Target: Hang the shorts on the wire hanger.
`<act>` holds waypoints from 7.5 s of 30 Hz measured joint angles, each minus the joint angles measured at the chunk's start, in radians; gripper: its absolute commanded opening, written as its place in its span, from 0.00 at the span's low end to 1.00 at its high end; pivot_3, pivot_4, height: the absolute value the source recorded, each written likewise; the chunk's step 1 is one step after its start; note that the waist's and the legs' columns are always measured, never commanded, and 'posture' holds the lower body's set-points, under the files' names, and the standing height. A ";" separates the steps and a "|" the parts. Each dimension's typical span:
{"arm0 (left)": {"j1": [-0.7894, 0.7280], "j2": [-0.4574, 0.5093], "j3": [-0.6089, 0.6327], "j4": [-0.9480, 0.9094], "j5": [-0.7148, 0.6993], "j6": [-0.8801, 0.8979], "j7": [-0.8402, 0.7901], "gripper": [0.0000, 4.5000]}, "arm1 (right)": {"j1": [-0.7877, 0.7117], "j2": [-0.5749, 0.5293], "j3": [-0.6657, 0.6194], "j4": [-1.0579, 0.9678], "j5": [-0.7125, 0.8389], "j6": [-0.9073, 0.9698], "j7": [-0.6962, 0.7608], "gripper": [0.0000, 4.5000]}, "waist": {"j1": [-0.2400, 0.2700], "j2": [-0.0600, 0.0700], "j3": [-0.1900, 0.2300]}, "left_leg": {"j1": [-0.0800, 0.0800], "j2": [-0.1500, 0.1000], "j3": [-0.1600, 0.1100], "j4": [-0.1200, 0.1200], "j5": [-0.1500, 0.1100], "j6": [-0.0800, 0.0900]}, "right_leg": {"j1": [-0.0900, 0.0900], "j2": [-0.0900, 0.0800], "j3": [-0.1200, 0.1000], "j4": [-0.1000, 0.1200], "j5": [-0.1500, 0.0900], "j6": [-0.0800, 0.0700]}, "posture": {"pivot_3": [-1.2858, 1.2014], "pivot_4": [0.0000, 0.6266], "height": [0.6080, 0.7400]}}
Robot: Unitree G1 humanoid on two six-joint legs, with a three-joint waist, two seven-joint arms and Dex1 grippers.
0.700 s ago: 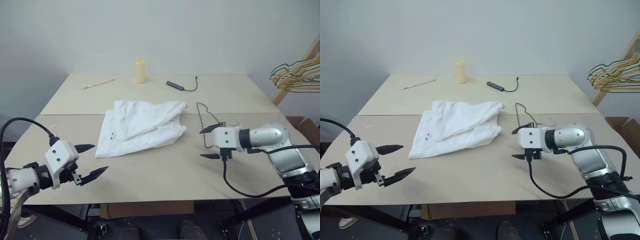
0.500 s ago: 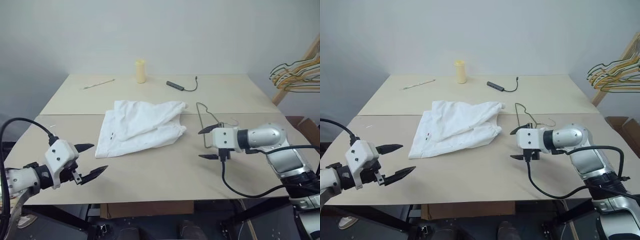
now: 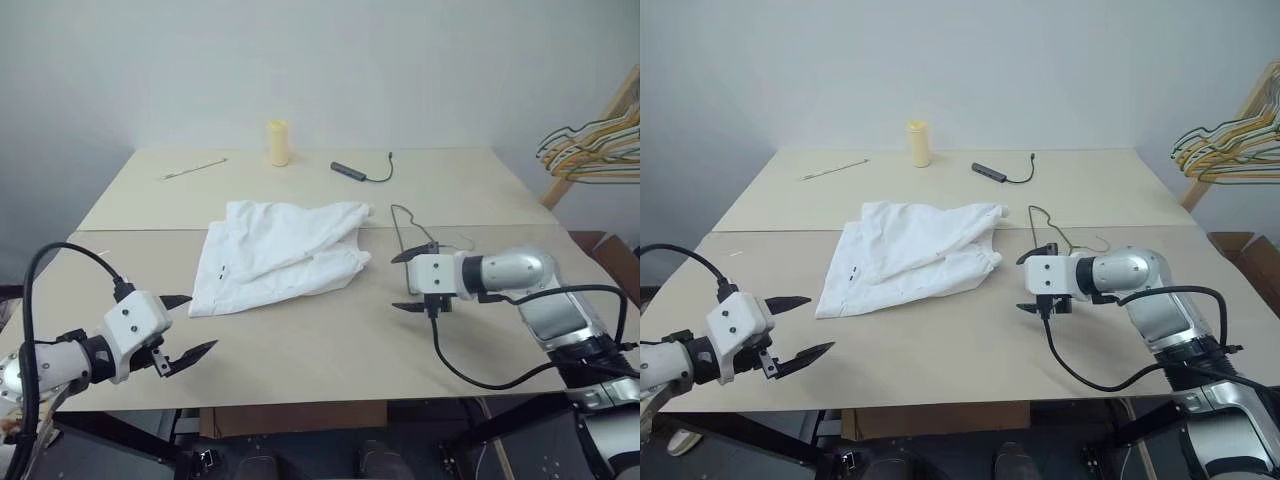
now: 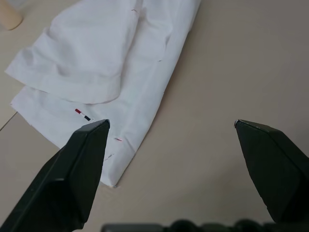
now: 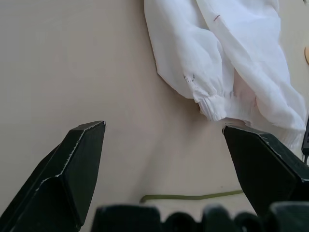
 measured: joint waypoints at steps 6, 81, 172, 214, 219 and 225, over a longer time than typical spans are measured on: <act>0.013 0.013 -0.063 0.042 0.068 -0.024 -0.009 1.00 | -0.117 0.061 0.063 0.155 -0.110 -0.104 -0.072 1.00 | -0.005 0.000 0.000 | 0.000 0.000 0.000 0.000 0.000 0.000 | 0.000 0.000 0.000 0.000 0.000 0.000 | 0.52 0.00 1.00; -0.020 0.250 -0.191 0.240 0.228 -0.071 -0.200 0.01 | -0.041 0.072 0.221 0.036 -0.193 -0.308 -0.123 0.00 | -0.132 0.005 -0.004 | -0.002 0.001 -0.002 0.000 -0.002 0.002 | -0.002 -0.001 0.002 0.003 0.000 0.001 | 0.50 0.00 1.00; -0.269 0.025 -0.133 -0.056 -0.024 -0.043 -0.130 1.00 | -0.244 0.355 -0.081 0.533 0.074 0.533 -0.479 1.00 | -0.082 -0.006 -0.011 | 0.000 -0.001 -0.001 -0.006 0.004 0.001 | -0.001 0.000 0.001 -0.001 0.003 -0.002 | 0.49 0.00 1.00; -0.236 0.012 -0.218 -0.026 0.015 -0.108 -0.086 1.00 | -0.308 0.446 -0.182 0.651 0.174 0.826 -0.490 1.00 | -0.137 -0.005 -0.012 | 0.001 -0.002 -0.004 -0.006 0.003 0.001 | 0.000 0.000 0.002 -0.001 0.003 0.000 | 0.50 0.00 1.00; -0.237 0.014 -0.224 -0.026 0.018 -0.107 -0.086 1.00 | -0.310 0.433 -0.183 0.664 0.174 0.832 -0.464 0.87 | -0.134 -0.005 -0.012 | 0.001 -0.002 -0.004 -0.006 0.003 0.001 | 0.000 0.000 0.002 -0.001 0.003 0.000 | 0.50 0.00 1.00; -0.256 0.016 -0.238 -0.024 0.022 -0.108 -0.087 1.00 | -0.313 0.417 -0.156 0.664 0.153 0.840 -0.456 0.39 | -0.136 -0.005 -0.012 | 0.002 -0.002 -0.004 -0.006 0.003 0.001 | 0.001 0.001 0.002 -0.001 0.003 0.000 | 0.50 0.00 1.00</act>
